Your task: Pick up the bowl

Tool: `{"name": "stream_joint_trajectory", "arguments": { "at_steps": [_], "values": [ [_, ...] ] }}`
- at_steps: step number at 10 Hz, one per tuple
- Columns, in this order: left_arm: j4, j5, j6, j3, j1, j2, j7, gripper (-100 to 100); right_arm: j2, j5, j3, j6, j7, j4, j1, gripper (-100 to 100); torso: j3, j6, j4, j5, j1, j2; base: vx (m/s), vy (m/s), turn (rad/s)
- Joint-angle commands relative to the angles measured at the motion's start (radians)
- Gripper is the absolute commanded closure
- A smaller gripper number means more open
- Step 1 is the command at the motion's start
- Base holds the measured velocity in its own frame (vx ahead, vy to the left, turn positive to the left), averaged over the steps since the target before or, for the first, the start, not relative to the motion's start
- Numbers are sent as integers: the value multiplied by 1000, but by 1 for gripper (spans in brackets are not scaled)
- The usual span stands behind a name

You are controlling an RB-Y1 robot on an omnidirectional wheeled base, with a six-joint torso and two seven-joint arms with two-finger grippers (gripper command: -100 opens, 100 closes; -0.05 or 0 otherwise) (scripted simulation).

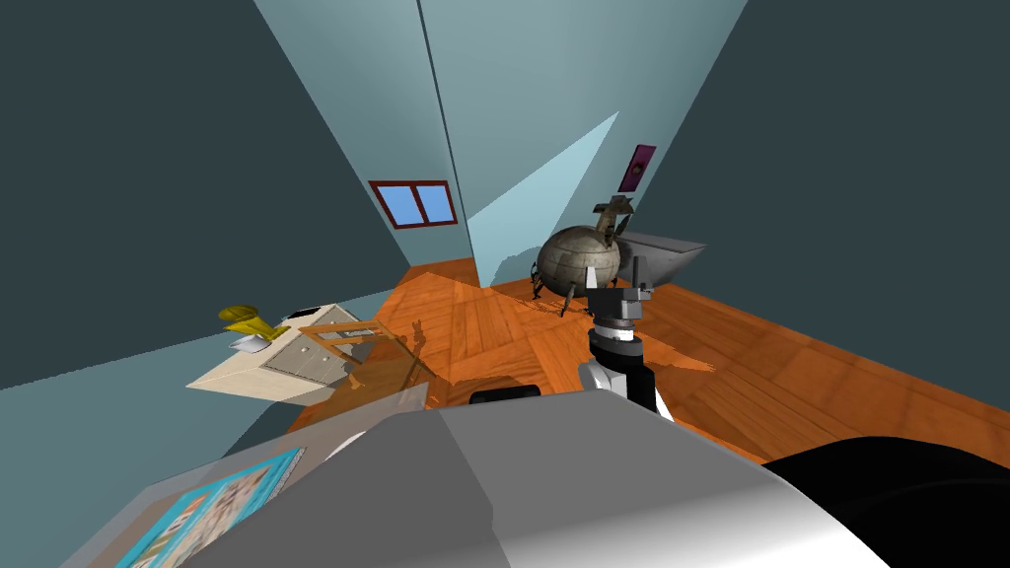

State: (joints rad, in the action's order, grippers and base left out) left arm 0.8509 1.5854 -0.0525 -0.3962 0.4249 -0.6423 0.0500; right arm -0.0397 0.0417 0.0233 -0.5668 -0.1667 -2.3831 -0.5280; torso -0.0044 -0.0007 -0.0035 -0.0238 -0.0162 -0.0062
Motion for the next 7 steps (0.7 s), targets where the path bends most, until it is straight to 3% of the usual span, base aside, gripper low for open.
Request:
{"name": "stream_joint_trajectory", "arguments": {
  "at_steps": [1, 2, 5, 6, 7],
  "values": [
    [23, 35, -7, -22, 15, -22, 6, 100, 0, 0, 0, 0, 0, 0, 0, 0, 0, 0, 0, 0, 0, 0, -2, -27, -34],
    [23, 35, -7, -22, 15, -22, 6, 100, 0, 0, 0, 0, 0, 0, 0, 0, 0, 0, 0, 0, 2, 0, -5, -30, -19],
    [57, 94, -14, -45, 39, -60, 16, 100, 0, 0, 0, 0, 0, 0, 0, 0, -1, 1, -1, 1, 2, 0, -3, -27, -18],
    [56, 80, -5, -55, 34, -61, -8, 100, 0, 0, 0, 0, 0, 0, 0, 0, -1, 1, -1, 1, 2, -1, 1, -9, 3],
    [56, 82, -6, -55, 35, -61, -6, 0, 0, 0, 0, 0, 0, 0, 0, 0, -1, 1, -1, 0, 1, -1, 0, 0, 0]
  ]
}}
